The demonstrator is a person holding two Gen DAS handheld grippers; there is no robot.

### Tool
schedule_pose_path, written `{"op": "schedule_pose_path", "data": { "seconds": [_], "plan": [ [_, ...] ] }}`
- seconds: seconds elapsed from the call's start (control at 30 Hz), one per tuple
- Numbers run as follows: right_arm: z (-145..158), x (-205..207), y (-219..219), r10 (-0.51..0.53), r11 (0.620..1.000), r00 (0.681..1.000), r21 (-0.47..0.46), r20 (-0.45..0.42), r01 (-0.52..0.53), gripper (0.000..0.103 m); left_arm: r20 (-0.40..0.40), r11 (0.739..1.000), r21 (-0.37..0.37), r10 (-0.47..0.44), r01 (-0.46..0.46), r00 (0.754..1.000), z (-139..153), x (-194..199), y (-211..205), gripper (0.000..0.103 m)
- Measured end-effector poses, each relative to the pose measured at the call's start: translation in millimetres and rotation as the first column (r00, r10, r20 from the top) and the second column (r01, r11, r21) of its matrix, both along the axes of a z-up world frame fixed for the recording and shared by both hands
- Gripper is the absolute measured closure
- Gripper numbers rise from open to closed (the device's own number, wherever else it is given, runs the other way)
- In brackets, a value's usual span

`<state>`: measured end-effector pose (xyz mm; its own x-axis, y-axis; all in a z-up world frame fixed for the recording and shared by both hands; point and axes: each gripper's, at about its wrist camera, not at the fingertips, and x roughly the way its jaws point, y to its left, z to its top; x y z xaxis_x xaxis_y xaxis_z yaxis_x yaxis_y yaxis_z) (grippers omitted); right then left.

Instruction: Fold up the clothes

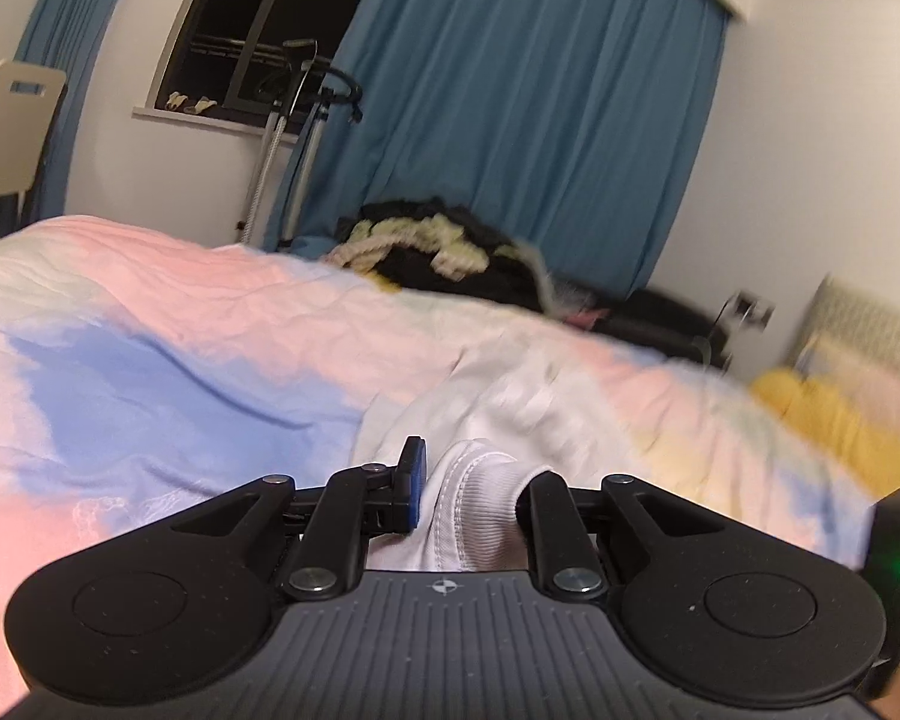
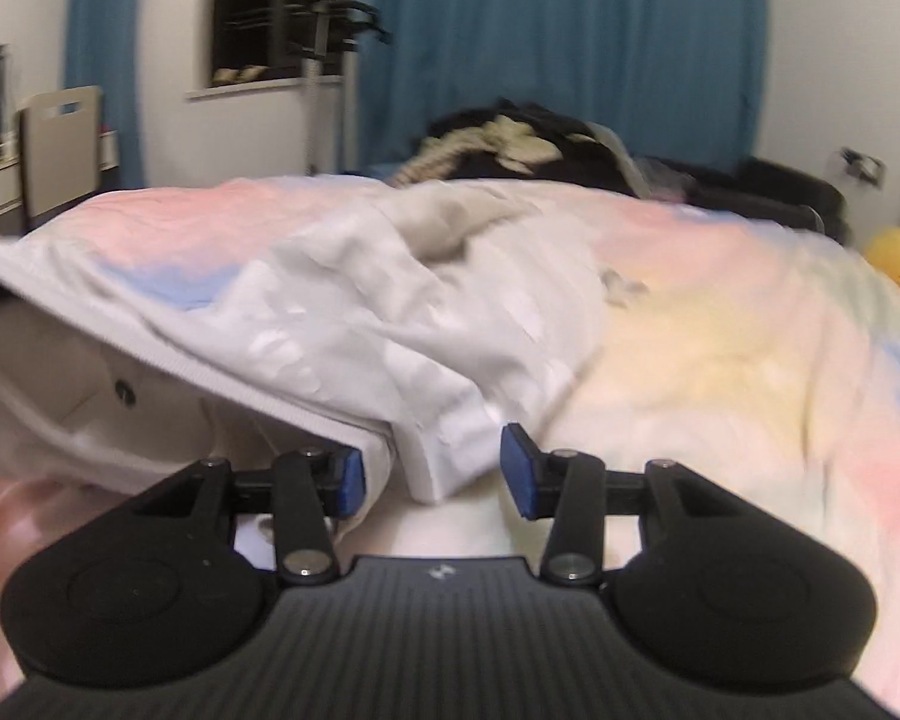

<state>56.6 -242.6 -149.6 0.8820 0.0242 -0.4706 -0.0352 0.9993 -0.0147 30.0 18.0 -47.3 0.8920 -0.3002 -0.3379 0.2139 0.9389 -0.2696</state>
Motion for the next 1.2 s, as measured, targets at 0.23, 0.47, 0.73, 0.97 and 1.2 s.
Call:
{"op": "schedule_pose_path", "data": {
  "seconds": [0.23, 0.47, 0.73, 0.97, 1.2],
  "plan": [
    [7.5, -25.8, -13.2, -0.142, 0.99, 0.976, 0.023, 0.168, 0.14, 0.059, -0.096, 0.992, 0.128, -0.004, 0.016, 0.995, -19.7, 9.8, -15.6, 0.067],
    [10.2, -39.4, -19.4, -0.194, 0.981, 0.955, 0.043, 0.224, 0.189, 0.07, -0.154, 0.977, 0.203, -0.038, 0.069, 0.987, -37.0, 17.5, -31.7, 0.062],
    [16.2, -46.5, -8.5, -0.169, 0.985, 0.964, 0.001, 0.207, 0.172, 0.084, 0.064, 0.995, 0.099, 0.01, -0.017, 0.998, 2.4, -18.6, -15.3, 0.085],
    [74.8, -96.1, 14.3, -0.072, 0.994, 0.928, -0.046, 0.365, 0.095, 0.099, 0.24, 0.997, 0.016, 0.075, -0.081, 0.968, 71.8, -79.0, 5.1, 0.089],
    [201.4, -152.7, 17.0, 0.037, 0.999, 0.813, -0.047, 0.582, -0.012, 0.1, 0.438, 0.994, -0.039, 0.112, -0.106, 0.892, 198.6, -128.4, 22.8, 0.09]
  ]
}}
